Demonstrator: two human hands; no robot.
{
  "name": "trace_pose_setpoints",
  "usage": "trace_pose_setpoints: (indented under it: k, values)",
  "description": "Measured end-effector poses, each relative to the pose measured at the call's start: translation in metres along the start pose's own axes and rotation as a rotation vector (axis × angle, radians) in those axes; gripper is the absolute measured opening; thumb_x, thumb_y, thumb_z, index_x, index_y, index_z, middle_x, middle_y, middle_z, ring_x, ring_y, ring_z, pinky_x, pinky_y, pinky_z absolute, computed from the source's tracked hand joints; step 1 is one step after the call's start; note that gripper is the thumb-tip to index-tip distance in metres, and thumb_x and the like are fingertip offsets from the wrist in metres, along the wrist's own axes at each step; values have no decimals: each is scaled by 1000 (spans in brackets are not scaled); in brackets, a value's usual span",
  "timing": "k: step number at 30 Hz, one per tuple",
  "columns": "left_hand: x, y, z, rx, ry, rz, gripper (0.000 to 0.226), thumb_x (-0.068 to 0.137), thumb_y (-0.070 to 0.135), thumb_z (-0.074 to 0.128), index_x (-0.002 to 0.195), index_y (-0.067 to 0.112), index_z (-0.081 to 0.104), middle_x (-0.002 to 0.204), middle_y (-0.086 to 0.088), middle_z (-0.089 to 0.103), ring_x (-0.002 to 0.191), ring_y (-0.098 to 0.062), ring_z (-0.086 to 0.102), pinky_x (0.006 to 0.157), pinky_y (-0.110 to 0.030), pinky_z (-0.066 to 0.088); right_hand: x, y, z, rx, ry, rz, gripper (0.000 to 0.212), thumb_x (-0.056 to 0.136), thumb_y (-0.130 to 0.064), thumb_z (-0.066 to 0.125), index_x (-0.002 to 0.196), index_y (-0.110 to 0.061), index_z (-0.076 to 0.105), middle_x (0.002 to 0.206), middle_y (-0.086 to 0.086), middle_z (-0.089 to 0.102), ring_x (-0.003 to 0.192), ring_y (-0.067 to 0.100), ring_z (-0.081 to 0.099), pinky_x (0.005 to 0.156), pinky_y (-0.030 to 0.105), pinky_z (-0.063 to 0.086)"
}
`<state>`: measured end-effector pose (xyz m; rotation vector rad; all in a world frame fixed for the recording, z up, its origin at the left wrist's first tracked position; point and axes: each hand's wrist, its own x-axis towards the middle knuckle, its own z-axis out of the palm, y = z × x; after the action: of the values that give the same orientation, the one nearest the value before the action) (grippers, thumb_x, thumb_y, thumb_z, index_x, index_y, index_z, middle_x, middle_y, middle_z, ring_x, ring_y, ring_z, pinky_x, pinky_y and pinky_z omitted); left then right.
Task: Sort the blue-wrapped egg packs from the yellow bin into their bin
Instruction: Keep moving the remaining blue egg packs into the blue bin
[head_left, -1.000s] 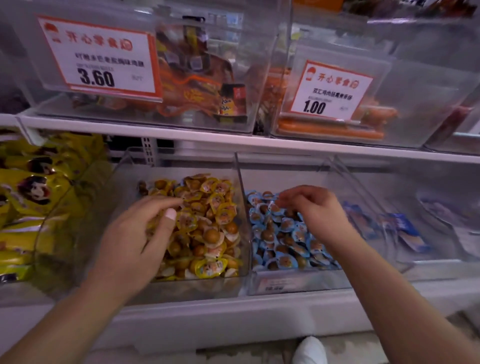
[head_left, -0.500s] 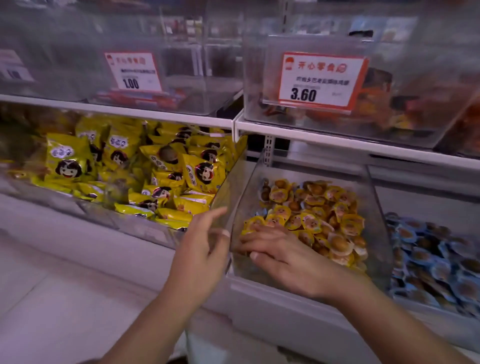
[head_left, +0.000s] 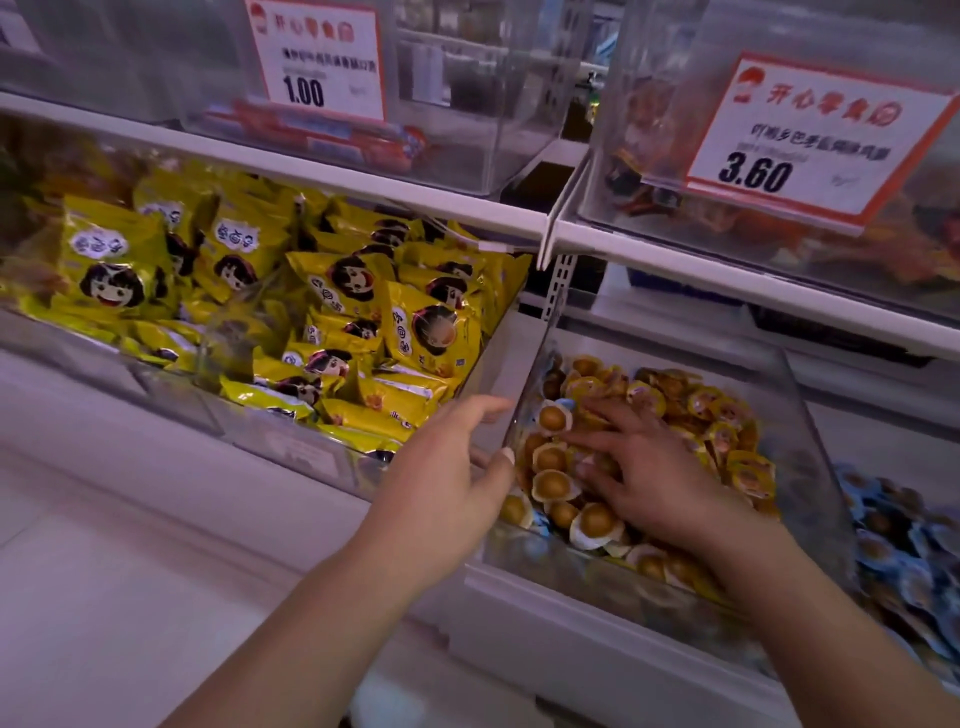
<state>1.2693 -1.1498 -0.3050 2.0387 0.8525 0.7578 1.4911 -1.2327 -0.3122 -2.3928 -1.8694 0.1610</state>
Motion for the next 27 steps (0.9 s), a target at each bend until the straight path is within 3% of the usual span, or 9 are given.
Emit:
trace_pose_setpoints:
  k: [3,6,9,14,17,20,23,25,27]
  values:
    - [1,0,0,-12,-13,1,42,94,25,61,132,41,53,113,28,57,84,8,60,69,-15,48,-7,-13,-3,-92,67,-42,42,98,-34,54,139,-42,54,158,-6,32,150,25,17,123,48,15]
    - [2,2,1,-12,-18,18,42,95,21,61,132,39,54,118,28,59,87,6,61,76,-20,54,-18,-36,-18,128,241,-206,29,88,-22,54,107,-27,76,121,-5,65,118,16,56,103,38,44]
    - [2,2,3,-18,-7,43,43,93,14,61,130,36,57,116,26,60,85,3,63,78,-25,55,-27,-63,-22,300,-105,-236,28,87,-21,47,95,-20,74,94,-6,71,88,8,64,82,33,51]
    - [0,-1,4,-18,-2,50,44,93,13,60,130,37,57,115,27,60,86,1,63,77,-24,54,-28,-54,-18,209,-137,-167,27,97,-15,47,119,-16,63,118,2,60,111,17,53,98,34,41]
    - [-1,-2,5,-26,-2,46,44,94,14,60,130,37,57,114,25,62,87,1,63,80,-28,56,-24,-54,-15,125,-196,-173,30,98,-16,44,120,-13,64,120,8,64,111,23,55,97,38,42]
    - [-2,-1,6,-17,-2,43,44,94,14,59,131,38,56,112,24,62,88,1,63,80,-30,57,-22,-65,-8,31,-272,-143,37,102,-37,35,117,-17,62,120,12,65,111,31,57,94,43,45]
    - [-1,-1,7,-10,8,40,44,94,14,59,131,38,56,112,23,62,87,2,63,78,-30,57,-25,-69,-5,186,-349,-96,67,88,-74,23,126,-29,54,130,3,60,119,28,54,94,39,44]
    - [-1,-1,7,-9,15,38,44,93,14,59,130,38,56,111,23,62,87,1,62,77,-30,57,-27,-72,0,189,-356,-105,80,77,-84,34,139,-34,42,142,-1,53,127,26,50,96,36,44]
    - [-1,-1,7,-10,14,38,43,94,13,59,129,38,56,109,25,61,89,2,62,75,-26,56,-27,-73,9,123,-311,-135,86,75,-79,53,144,-31,34,144,-2,48,128,24,49,96,33,44]
